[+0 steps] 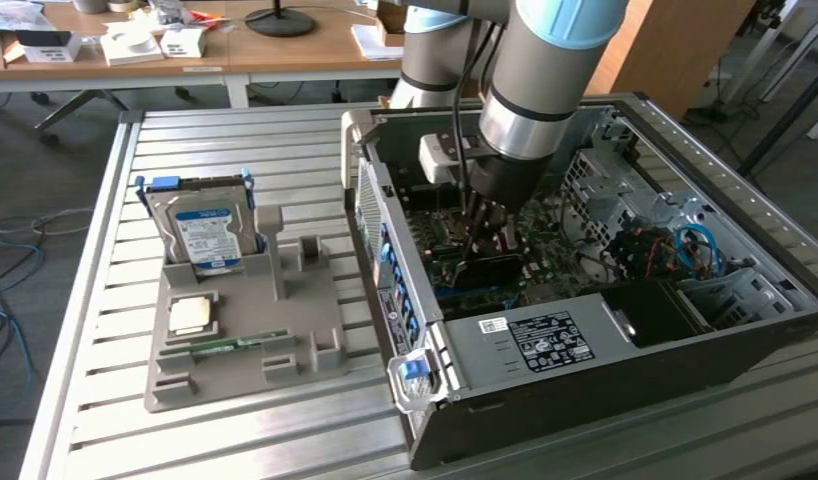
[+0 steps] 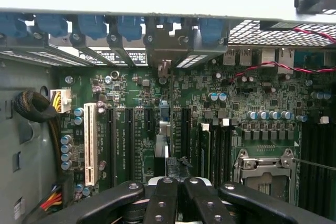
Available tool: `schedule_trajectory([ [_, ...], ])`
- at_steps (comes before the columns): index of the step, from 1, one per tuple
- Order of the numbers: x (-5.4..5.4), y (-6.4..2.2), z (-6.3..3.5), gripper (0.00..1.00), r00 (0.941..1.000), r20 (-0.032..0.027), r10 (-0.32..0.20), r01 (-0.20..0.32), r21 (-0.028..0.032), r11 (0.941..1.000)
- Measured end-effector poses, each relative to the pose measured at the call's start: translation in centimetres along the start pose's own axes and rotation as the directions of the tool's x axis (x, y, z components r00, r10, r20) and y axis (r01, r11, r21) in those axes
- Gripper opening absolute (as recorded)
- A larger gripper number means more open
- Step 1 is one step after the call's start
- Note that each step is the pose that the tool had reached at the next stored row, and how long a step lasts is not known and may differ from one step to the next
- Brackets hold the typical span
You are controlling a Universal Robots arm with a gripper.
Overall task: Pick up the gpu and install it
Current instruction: 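Press down on the gpu until it lock into place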
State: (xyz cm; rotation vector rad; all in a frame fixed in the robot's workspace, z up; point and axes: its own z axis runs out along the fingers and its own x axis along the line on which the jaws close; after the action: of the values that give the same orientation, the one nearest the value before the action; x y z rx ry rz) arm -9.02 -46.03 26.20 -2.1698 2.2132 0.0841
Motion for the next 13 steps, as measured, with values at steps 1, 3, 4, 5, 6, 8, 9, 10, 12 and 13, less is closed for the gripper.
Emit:
schedule_trajectory([
  [1, 0.01, 0.02, 0.05, 0.11, 1.0, -0.0001, 0.0, 0.0, -0.0001, 1.0],
  [3, 0.01, 0.03, 0.07, 0.11, 1.0, -0.0001, 0.0, 0.0, -0.0002, 1.0],
  [4, 0.01, 0.03, 0.08, 0.11, 1.0, 0.0001, 0.0, 0.0, -0.0001, 1.0],
  [5, 0.0, 0.03, 0.09, 0.11, 1.0, 0.0003, 0.0, 0.0, 0.0, 1.0],
  [6, 0.0, 0.03, 0.09, 0.11, 1.0, 0.0003, 0.0, 0.0, 0.0, 1.0],
  [8, 0.0, 0.03, 0.09, 0.11, 1.0, 0.0004, 0.0, 0.0, 0.0, 1.0],
  [9, 0.01, 0.04, 0.1, 0.11, 1.0, 0.0001, 0.0, 0.0, 0.0, 1.0],
  [10, 0.01, 0.04, 0.1, 0.11, 1.0, 0.0, 0.0, 0.0, -0.0001, 1.0],
  [12, 0.01, 0.04, 0.11, 0.11, 1.0, 0.0001, 0.0, 0.0, 0.0, 1.0],
  [13, 0.01, 0.04, 0.12, 0.11, 1.0, 0.0003, 0.0, 0.0, 0.0, 1.0],
])
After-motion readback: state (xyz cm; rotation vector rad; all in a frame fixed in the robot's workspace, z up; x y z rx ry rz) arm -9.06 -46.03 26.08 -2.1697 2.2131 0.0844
